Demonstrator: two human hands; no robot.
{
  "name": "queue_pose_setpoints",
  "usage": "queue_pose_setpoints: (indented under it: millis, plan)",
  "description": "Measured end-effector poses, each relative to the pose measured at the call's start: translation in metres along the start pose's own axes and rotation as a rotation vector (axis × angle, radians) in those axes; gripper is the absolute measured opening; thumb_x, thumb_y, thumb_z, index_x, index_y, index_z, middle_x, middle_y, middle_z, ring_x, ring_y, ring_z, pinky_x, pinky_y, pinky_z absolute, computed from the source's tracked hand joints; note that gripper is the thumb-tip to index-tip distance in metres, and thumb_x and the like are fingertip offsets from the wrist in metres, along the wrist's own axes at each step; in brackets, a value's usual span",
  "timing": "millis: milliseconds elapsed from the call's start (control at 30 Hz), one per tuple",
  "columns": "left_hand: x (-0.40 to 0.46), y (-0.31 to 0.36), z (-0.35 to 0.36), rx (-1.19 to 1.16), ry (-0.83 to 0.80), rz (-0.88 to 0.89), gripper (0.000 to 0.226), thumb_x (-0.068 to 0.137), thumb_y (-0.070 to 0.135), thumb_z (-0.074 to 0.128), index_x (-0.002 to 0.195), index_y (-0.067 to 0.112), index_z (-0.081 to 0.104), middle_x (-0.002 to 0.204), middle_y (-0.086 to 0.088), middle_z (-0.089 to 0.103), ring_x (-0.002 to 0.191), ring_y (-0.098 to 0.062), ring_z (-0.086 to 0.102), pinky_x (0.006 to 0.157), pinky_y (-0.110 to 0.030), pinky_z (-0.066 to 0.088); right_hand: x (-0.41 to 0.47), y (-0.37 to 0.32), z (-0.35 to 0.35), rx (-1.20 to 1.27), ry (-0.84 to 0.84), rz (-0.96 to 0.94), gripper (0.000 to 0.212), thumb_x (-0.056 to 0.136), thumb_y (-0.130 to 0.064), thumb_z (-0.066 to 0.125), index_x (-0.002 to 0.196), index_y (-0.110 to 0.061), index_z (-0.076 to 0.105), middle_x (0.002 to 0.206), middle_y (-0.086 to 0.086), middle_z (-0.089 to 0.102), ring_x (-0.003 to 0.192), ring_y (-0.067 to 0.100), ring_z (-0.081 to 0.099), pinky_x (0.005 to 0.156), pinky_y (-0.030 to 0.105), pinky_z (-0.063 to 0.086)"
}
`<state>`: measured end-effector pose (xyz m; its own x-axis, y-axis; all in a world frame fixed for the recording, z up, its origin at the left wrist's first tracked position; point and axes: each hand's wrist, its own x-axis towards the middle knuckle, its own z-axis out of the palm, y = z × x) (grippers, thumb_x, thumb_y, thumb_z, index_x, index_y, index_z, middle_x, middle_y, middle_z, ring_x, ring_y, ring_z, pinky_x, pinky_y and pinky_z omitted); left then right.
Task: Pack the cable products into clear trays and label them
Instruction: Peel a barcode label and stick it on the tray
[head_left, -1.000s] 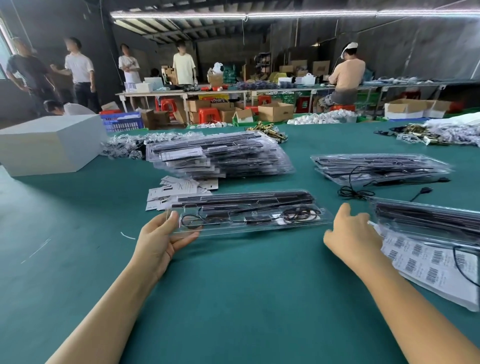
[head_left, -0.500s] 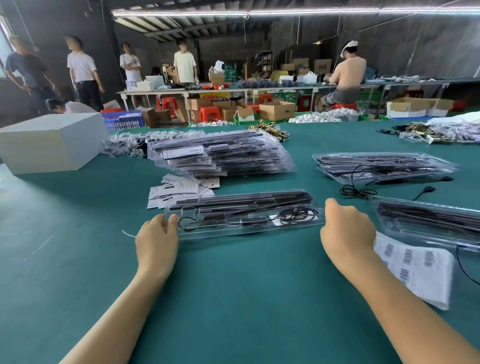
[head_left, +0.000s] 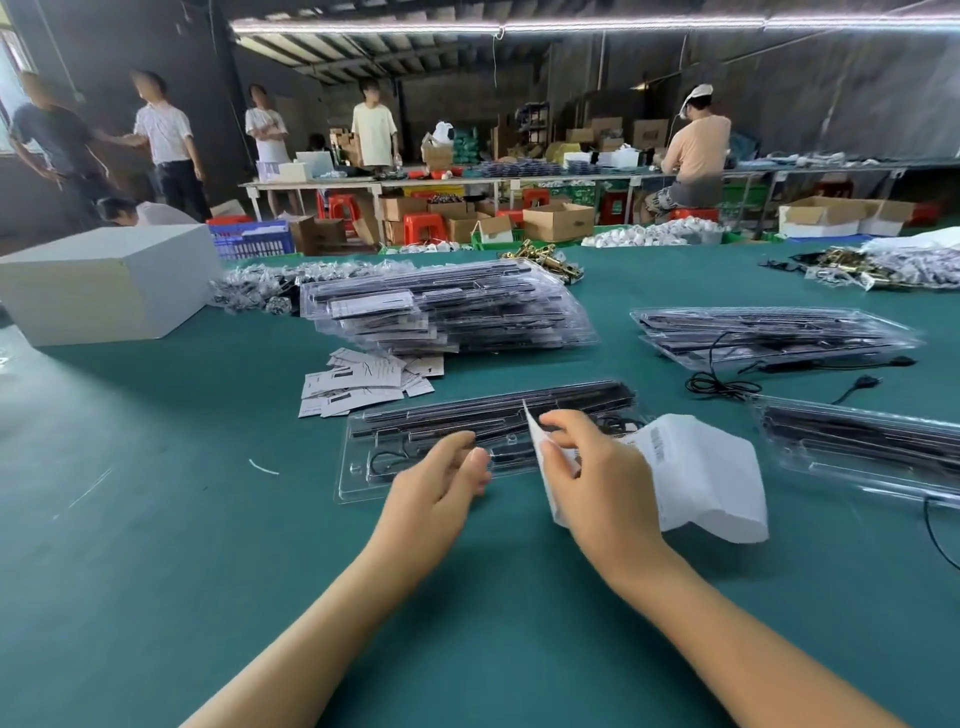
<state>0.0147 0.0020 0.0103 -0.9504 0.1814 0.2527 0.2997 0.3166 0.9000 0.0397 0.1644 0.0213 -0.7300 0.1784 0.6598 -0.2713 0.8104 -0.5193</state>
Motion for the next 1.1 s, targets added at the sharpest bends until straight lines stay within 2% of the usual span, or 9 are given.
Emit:
queue_pose_setpoints:
  millis: [133,267,433,600,700,800,900,1000,1100]
  plan:
    - [0.000,0.002,0.002,-0.560,-0.185,-0.239,0.039,0.086,0.043,0.058,0.111,0.014,0.060,0.108,-0.011,0.071,0.098,-0.028,0.070,0.085,-0.032,0.057,-0.007,-0.007,0.009,0.056,-0.083,-0.063,0.022,0.090,-0.019,0.065,0.112,-0.020,0.066,0.093,-0.005,0.074,0.082,0.014,0.069,0.067,0.027,0.053]
    - [0.004,-0.001,-0.007,-0.700,-0.222,-0.262,0.047,0.084,0.031,0.066,0.121,0.004,0.055,0.115,-0.016,0.068,0.102,-0.033,0.067,0.088,-0.038,0.056,-0.011,-0.011,0.008,0.161,-0.222,-0.112,0.028,0.097,-0.032,0.051,0.123,-0.025,0.059,0.107,-0.010,0.071,0.094,0.007,0.064,0.077,0.022,0.051]
    - [0.006,-0.004,-0.009,-0.674,-0.110,-0.261,0.023,0.092,-0.003,0.054,0.114,-0.001,0.060,0.106,-0.021,0.069,0.091,-0.028,0.069,0.073,-0.033,0.058,-0.012,-0.013,0.007,0.329,-0.498,-0.095,0.035,0.099,-0.032,0.047,0.133,-0.027,0.048,0.125,-0.011,0.063,0.115,0.000,0.055,0.097,0.021,0.044]
    - [0.008,-0.005,-0.012,-0.688,0.014,-0.273,0.021,0.093,-0.006,0.048,0.105,0.002,0.064,0.095,-0.016,0.073,0.080,-0.024,0.072,0.065,-0.029,0.059,-0.001,0.000,-0.001,0.149,-0.168,-0.115,0.029,0.097,-0.018,0.054,0.124,-0.010,0.058,0.114,0.001,0.067,0.103,0.014,0.063,0.088,0.035,0.052]
    - [0.011,-0.008,-0.017,-0.738,0.085,-0.282,0.021,0.095,-0.003,0.049,0.105,0.006,0.065,0.095,-0.016,0.074,0.079,-0.022,0.072,0.065,-0.030,0.059,0.012,0.019,-0.012,-0.087,0.032,-0.041,0.034,0.094,-0.013,0.056,0.126,-0.003,0.055,0.119,0.012,0.064,0.114,0.029,0.058,0.097,0.041,0.047]
    - [0.014,-0.010,-0.022,-0.754,0.147,-0.286,0.019,0.094,-0.002,0.050,0.104,0.006,0.065,0.093,-0.014,0.074,0.076,-0.019,0.071,0.064,-0.029,0.059,0.022,0.037,-0.022,-0.237,-0.024,0.081,0.040,0.094,-0.022,0.055,0.130,-0.005,0.051,0.128,0.014,0.059,0.132,0.033,0.042,0.112,0.053,0.028]
    - [0.017,-0.012,-0.028,-0.768,0.193,-0.288,0.016,0.094,0.001,0.052,0.100,0.006,0.066,0.089,-0.012,0.074,0.072,-0.017,0.071,0.061,-0.026,0.058,0.028,0.046,-0.027,-0.211,-0.161,0.204,0.035,0.096,-0.031,0.051,0.126,-0.015,0.055,0.122,0.005,0.062,0.124,0.026,0.046,0.111,0.053,0.024]
    - [0.019,-0.014,-0.033,-0.803,0.242,-0.305,0.013,0.093,0.003,0.055,0.100,0.003,0.066,0.087,-0.011,0.074,0.070,-0.017,0.071,0.059,-0.025,0.058,0.028,0.045,-0.029,0.012,-0.181,0.186,0.014,0.093,-0.021,0.058,0.105,-0.021,0.066,0.100,-0.005,0.066,0.103,0.018,0.056,0.095,0.034,0.043]
    - [0.020,-0.015,-0.035,-0.843,0.247,-0.320,0.013,0.093,0.006,0.056,0.100,0.001,0.066,0.085,-0.012,0.074,0.069,-0.017,0.071,0.057,-0.026,0.057,0.030,0.042,-0.030,0.220,-0.161,0.202,0.009,0.090,-0.012,0.063,0.091,-0.019,0.068,0.090,-0.009,0.068,0.084,0.000,0.060,0.072,0.006,0.044]
